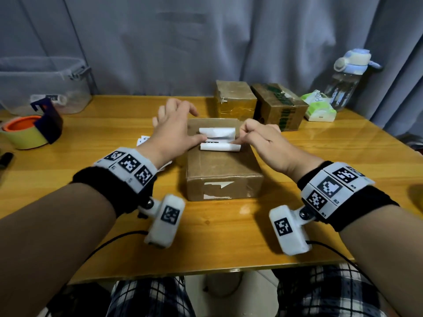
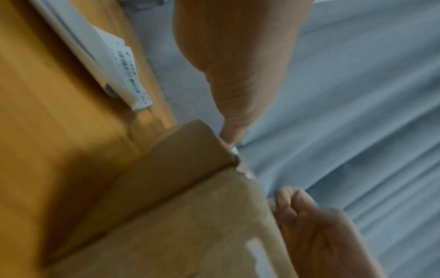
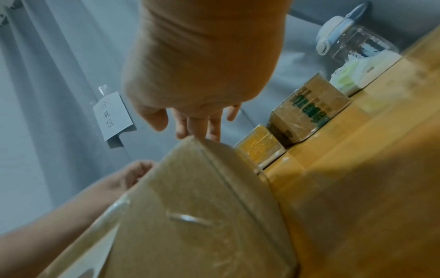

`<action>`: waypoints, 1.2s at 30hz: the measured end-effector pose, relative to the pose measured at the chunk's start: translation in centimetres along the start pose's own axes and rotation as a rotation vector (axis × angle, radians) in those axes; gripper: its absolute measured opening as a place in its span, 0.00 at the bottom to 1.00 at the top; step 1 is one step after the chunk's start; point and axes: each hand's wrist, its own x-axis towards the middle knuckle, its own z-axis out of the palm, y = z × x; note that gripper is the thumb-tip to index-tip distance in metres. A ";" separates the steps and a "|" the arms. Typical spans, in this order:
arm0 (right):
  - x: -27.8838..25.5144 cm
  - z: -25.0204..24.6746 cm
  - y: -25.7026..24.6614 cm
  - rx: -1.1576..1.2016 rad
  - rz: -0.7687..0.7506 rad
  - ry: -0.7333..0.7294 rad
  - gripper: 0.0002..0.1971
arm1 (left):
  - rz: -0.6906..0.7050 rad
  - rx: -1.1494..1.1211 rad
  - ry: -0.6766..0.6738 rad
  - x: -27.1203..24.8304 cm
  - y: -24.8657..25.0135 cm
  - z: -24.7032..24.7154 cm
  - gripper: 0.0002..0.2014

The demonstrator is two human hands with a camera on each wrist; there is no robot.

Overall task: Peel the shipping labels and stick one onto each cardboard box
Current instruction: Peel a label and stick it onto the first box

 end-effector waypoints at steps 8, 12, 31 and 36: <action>0.3 0.3 -0.3 0.016 0.008 -0.094 0.11 | 0.080 -0.405 -0.356 -2.2 0.2 -1.2 0.20; -0.3 -0.6 0.5 0.084 0.082 -0.068 0.12 | 0.069 -0.311 -0.395 -2.5 -1.0 -2.2 0.27; 0.6 1.5 0.6 0.407 0.189 0.146 0.06 | 0.061 -0.255 -0.257 -0.4 1.1 0.3 0.06; -0.3 1.4 0.8 0.528 0.176 0.123 0.12 | 0.099 -0.331 -0.270 -1.7 0.5 0.3 0.06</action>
